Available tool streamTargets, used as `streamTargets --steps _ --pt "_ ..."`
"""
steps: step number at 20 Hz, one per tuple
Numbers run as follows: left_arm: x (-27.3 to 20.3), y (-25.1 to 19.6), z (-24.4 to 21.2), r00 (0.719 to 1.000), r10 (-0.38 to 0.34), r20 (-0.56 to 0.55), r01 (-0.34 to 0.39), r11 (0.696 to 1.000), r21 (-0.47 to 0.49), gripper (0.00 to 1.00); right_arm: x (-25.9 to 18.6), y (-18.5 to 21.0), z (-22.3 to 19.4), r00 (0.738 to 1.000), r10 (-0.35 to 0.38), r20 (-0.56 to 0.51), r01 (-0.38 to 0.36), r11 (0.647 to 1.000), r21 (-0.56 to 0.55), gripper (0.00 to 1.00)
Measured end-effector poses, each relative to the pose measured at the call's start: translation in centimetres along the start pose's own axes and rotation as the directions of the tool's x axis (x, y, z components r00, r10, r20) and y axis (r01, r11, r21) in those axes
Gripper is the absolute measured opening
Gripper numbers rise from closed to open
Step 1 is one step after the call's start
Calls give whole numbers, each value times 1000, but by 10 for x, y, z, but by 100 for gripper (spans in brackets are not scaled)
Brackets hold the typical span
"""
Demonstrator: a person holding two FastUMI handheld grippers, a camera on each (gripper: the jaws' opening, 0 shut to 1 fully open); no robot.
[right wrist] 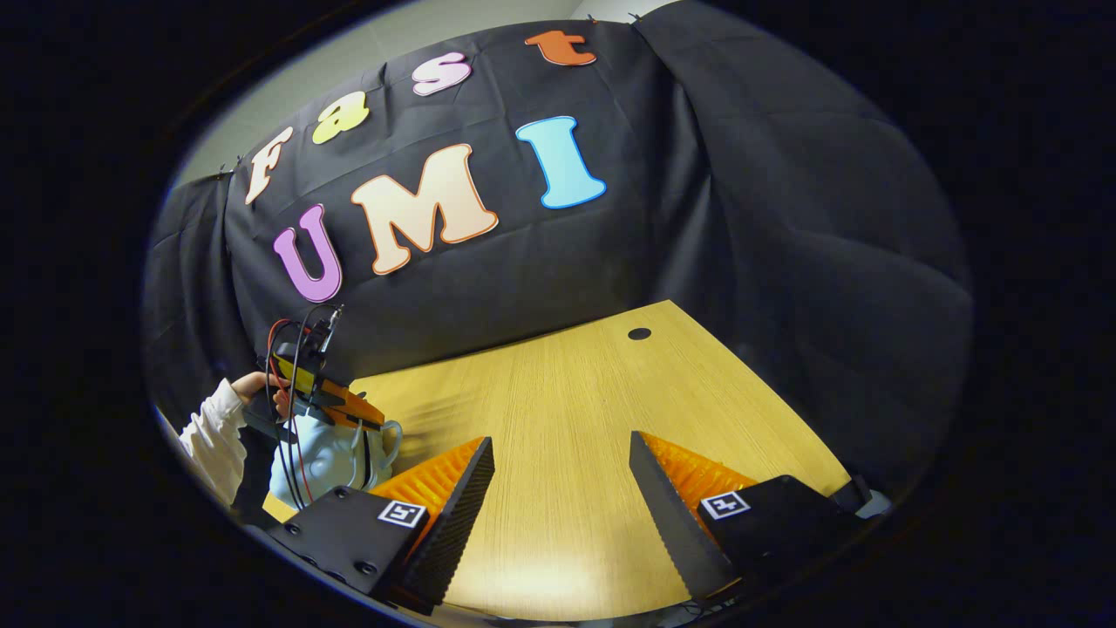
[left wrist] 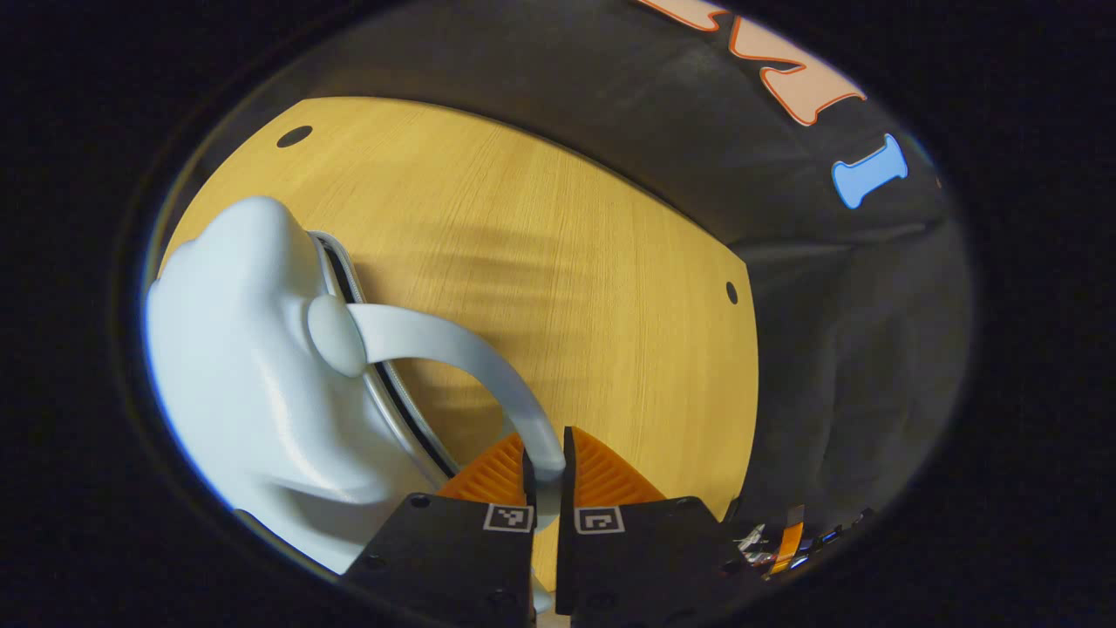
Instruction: First open the suitcase, pack the skin care products into it, and then close the suitcase.
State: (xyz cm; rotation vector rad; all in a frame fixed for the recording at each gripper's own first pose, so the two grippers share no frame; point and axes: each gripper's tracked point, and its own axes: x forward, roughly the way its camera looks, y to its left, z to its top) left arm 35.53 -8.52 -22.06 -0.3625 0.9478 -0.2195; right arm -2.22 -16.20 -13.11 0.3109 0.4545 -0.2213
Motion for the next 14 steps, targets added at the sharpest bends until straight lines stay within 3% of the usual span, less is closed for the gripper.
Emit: streamTargets --steps 3,5,6,7,11,14 --pt "1 2 -1 998 57 4 -57 998 37 10 1 -3 3 1000 14 6 -14 1000 -1 98" --pt "-9 -1 -4 994 101 30 -103 991 88 5 2 -4 3 1000 24 6 -24 1000 -9 98" --pt "-17 -11 -4 995 88 48 -93 989 112 29 3 -5 4 1000 31 4 -31 999 -10 98" --pt "-24 -19 -6 995 81 64 -89 987 136 31 4 -4 4 999 40 2 -40 999 -10 98" --pt "-60 -36 -7 973 121 195 -164 961 223 82 9 3 13 997 78 13 -78 997 -24 94" --pt "-90 -51 -10 943 95 320 -180 952 249 87 13 12 23 993 115 29 -113 992 -48 98"
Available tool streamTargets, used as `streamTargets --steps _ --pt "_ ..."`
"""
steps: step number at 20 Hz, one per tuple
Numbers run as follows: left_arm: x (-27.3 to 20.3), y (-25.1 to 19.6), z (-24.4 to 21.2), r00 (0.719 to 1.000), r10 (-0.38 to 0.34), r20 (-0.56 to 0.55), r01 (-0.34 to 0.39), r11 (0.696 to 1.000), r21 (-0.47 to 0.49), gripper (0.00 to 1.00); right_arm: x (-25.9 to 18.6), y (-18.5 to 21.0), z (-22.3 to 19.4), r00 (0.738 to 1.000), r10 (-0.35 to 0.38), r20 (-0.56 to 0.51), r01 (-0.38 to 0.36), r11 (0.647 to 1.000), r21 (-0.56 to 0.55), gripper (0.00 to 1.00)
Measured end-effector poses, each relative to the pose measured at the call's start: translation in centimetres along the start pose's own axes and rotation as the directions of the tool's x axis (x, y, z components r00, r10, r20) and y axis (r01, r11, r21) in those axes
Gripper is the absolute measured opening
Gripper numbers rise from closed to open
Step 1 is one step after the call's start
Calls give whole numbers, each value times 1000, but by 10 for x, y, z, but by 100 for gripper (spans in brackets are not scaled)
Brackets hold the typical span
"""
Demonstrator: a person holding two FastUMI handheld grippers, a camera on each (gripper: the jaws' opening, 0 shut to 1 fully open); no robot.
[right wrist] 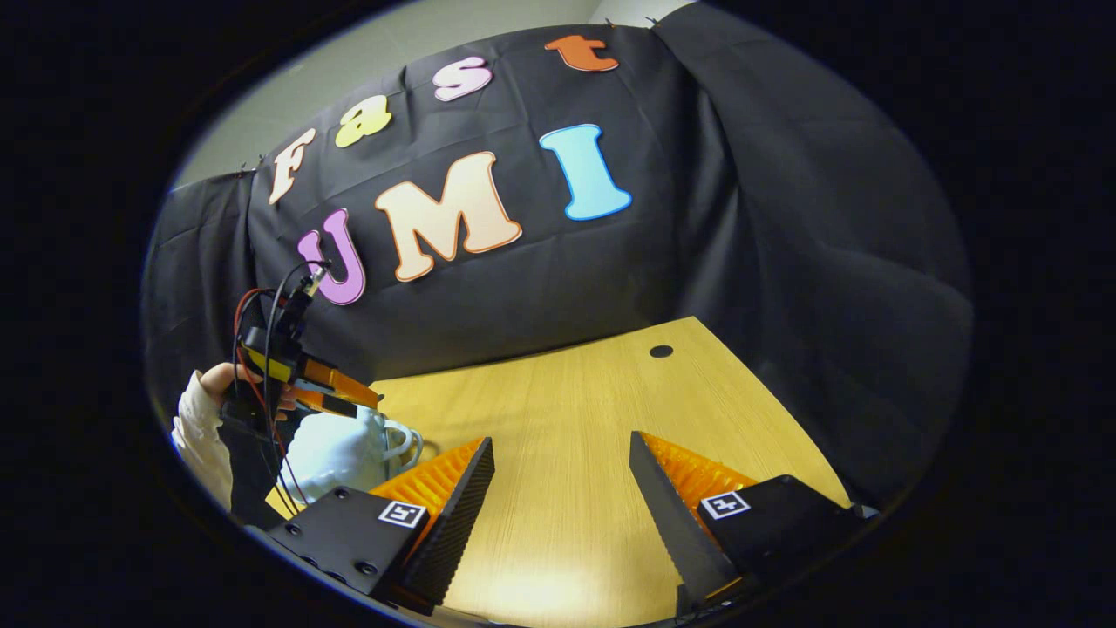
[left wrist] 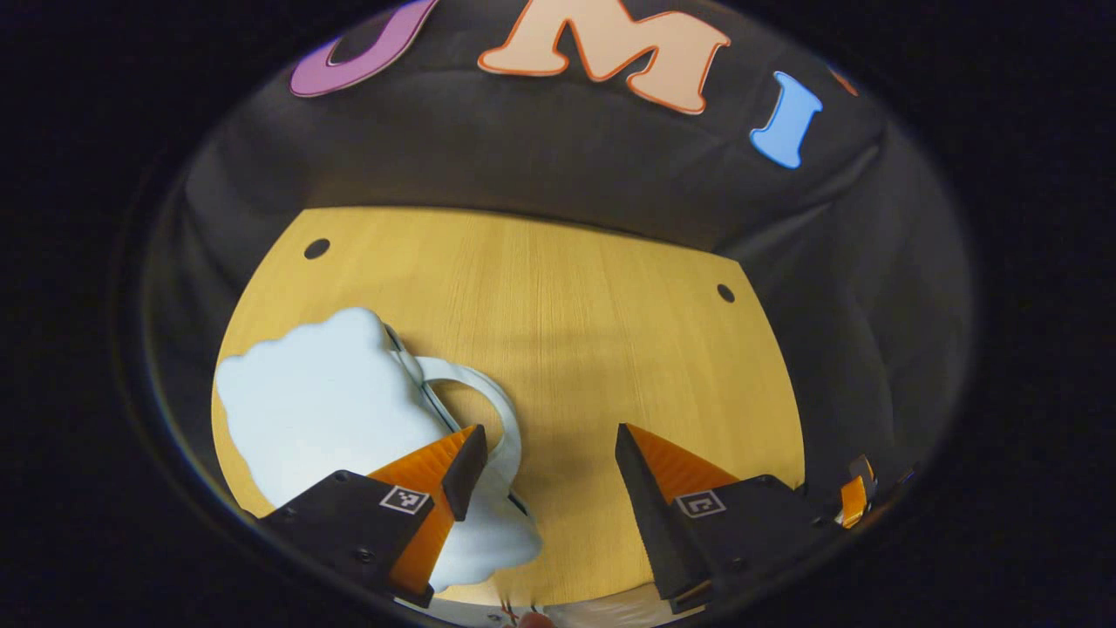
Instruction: First open the suitcase, pack the skin care products into it, and then close the suitcase.
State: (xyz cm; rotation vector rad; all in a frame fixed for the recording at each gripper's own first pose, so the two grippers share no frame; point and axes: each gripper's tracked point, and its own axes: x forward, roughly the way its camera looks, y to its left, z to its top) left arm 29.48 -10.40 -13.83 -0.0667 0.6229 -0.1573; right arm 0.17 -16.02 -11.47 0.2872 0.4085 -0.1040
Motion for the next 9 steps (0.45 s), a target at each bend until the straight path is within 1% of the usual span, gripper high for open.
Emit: streamTargets --steps 3,6,9 --pt "-24 -9 2 992 7 128 -13 999 44 88 7 14 14 999 47 27 -46 999 -21 98" --pt "-36 -11 -14 981 0 192 -24 992 123 88 12 27 30 995 78 69 -75 996 -49 98" --pt "-45 -18 -26 963 -6 270 -32 990 137 88 14 36 41 991 95 99 -88 993 -72 98"
